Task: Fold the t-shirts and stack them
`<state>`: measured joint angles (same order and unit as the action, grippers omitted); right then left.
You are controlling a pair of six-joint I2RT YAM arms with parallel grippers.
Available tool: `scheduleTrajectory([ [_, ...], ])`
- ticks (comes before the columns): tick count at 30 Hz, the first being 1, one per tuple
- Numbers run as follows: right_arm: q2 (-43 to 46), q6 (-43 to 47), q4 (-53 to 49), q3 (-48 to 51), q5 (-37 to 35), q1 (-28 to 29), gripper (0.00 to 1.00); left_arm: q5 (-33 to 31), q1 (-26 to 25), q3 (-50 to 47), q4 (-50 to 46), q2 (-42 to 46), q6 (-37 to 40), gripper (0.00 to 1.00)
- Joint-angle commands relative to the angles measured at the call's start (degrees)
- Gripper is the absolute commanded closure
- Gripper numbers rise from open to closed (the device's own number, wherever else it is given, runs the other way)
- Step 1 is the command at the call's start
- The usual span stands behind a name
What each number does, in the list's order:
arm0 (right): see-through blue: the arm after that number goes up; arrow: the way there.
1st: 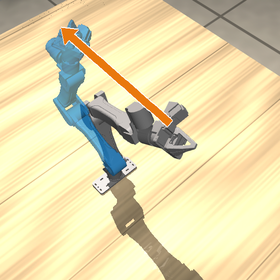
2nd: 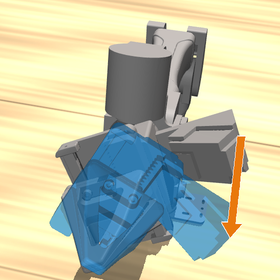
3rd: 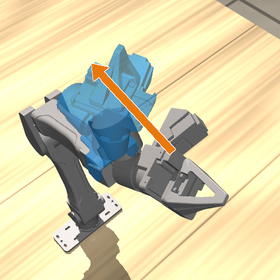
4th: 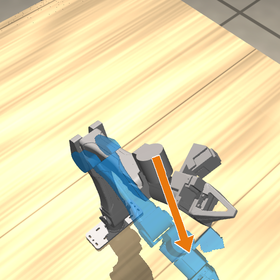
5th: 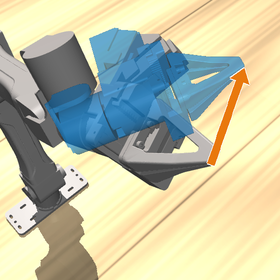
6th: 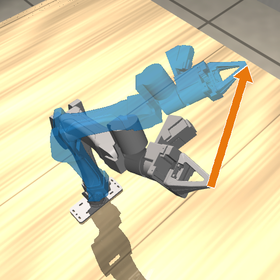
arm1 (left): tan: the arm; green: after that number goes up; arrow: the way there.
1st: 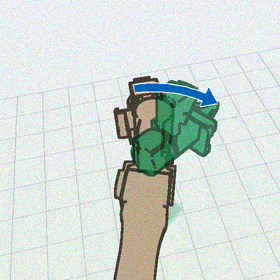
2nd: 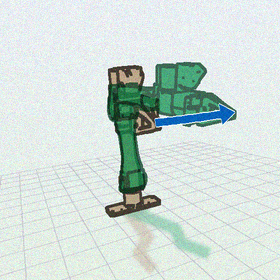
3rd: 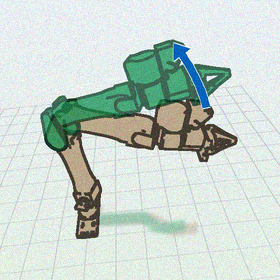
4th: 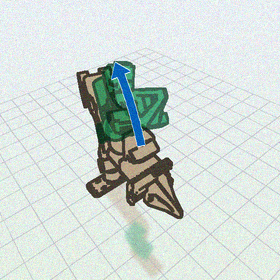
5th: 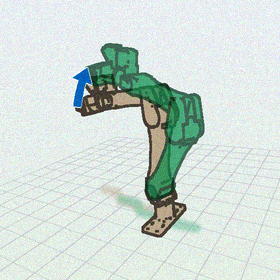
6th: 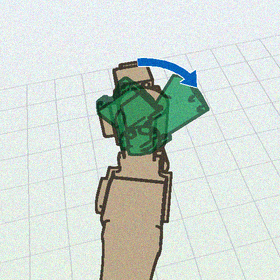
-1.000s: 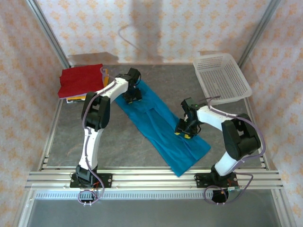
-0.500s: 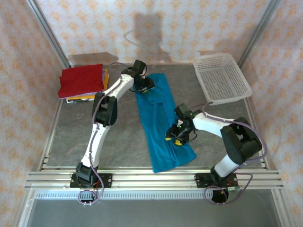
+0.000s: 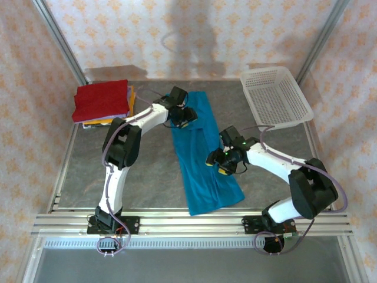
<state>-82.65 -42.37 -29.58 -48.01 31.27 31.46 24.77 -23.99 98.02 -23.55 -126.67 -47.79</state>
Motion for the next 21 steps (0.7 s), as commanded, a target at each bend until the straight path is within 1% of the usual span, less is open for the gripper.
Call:
scheduleTrajectory([
  [1,0.6,1.3,-2.9,-2.5,-2.5,-0.1,0.40,0.2,0.5,-3.6,8.6,-1.4,-6.5,0.49],
  [5,1.8,2.1,-4.0,-2.8,-3.3,-0.6,0.39,-1.8,0.6,-3.6,9.0,-2.6,-7.7,0.48],
  [7,2.1,2.1,-4.0,-2.7,-3.4,-0.7,0.38,-1.4,0.9,-3.1,9.8,-4.2,-8.5,0.47],
  [10,2.3,2.4,-4.2,-2.7,-3.2,-0.9,0.37,-0.9,1.5,0.5,8.0,-7.6,-8.2,0.47],
  [14,2.7,3.0,-5.0,-2.7,-3.5,-1.2,0.36,0.5,2.9,9.4,4.3,-13.0,-6.3,0.46],
  [18,3.1,3.2,-5.5,-2.7,-3.5,-1.9,0.36,5.9,4.9,20.1,3.4,-18.7,-5.0,0.46],
  [20,3.3,3.6,-6.1,-3.0,-3.7,-2.3,0.36,7.3,5.4,25.4,0.6,-20.0,-2.6,0.46],
  [21,3.6,4.1,-7.0,-3.2,-4.2,-2.6,0.36,6.9,5.4,28.0,-2.0,-19.8,-0.6,0.45],
])
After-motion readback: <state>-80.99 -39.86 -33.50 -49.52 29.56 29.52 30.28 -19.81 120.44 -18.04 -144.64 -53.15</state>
